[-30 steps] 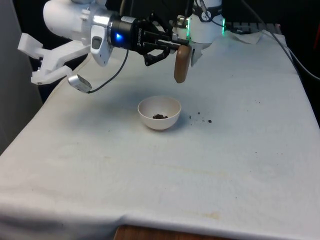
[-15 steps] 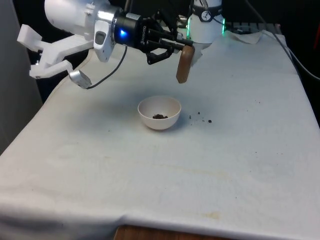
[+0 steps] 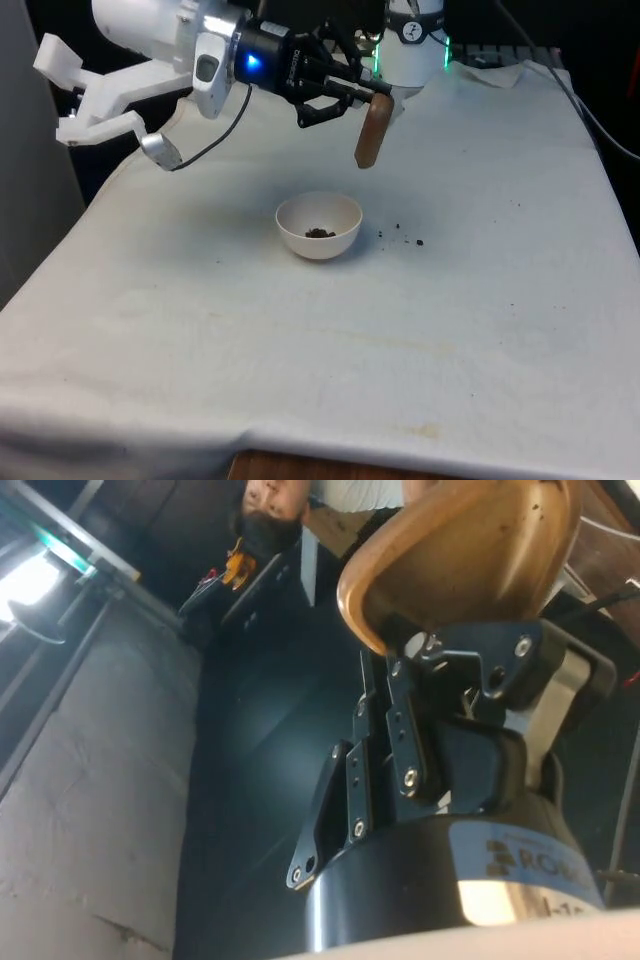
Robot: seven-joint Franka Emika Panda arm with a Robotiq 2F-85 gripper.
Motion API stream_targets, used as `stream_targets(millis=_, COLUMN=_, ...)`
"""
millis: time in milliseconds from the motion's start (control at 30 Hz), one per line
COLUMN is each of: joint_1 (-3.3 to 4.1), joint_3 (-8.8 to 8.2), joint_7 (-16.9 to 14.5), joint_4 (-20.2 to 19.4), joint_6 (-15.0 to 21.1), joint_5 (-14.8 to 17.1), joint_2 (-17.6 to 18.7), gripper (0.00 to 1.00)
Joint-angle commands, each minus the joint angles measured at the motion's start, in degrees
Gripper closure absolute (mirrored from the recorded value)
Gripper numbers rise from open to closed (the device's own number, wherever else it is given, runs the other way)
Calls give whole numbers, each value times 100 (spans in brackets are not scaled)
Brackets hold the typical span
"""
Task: Pour the coffee beans from the cup into the bowl.
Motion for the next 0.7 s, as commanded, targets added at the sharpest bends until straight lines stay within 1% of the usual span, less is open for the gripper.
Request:
stream_targets(millis=0, joint_1=6, joint_3=0, joint_7=-6, joint_4=0, joint_6=29, joint_5=-23, joint_2=-6, gripper=100)
stream_targets(millis=33, joint_1=97, joint_3=-52, joint_7=-17, joint_4=-74, joint_6=166, joint_5=-63, joint_2=-74, gripper=100)
stream_targets(millis=167, joint_1=143, joint_3=-40, joint_7=-52, joint_4=-74, joint_6=275, joint_5=-172, joint_2=-120, gripper=100)
stream_targets(millis=233, joint_1=149, joint_3=-40, joint_7=-57, joint_4=-74, joint_6=292, joint_5=-195, joint_2=-132, gripper=100)
stream_targets(millis=267, joint_1=172, joint_3=-34, joint_7=-74, joint_4=-74, joint_6=338, joint_5=-246, joint_2=-155, gripper=100)
stream_targets(millis=300, joint_1=178, joint_3=-29, joint_7=-86, joint_4=-74, joint_6=361, joint_5=-269, joint_2=-166, gripper=100)
stream_targets(millis=333, joint_1=92, joint_3=29, joint_7=-86, joint_4=0, joint_6=241, joint_5=-252, joint_2=-109, gripper=100)
stream_targets(millis=367, joint_1=178, joint_3=-17, joint_7=-92, joint_4=-74, joint_6=384, joint_5=-292, joint_2=-178, gripper=100)
stream_targets(millis=567, joint_1=229, joint_3=17, joint_7=-138, joint_4=-74, joint_6=533, joint_5=-441, joint_2=-235, gripper=100)
stream_targets(millis=600, joint_1=155, joint_3=69, joint_7=-143, joint_4=0, joint_6=413, joint_5=-435, joint_2=-183, gripper=100)
stream_targets(millis=633, joint_1=241, joint_3=23, joint_7=-143, joint_4=-74, joint_6=550, joint_5=-464, joint_2=-246, gripper=100)
stream_targets(millis=667, joint_1=258, joint_3=29, joint_7=-155, joint_4=-74, joint_6=596, joint_5=-504, joint_2=-258, gripper=100)
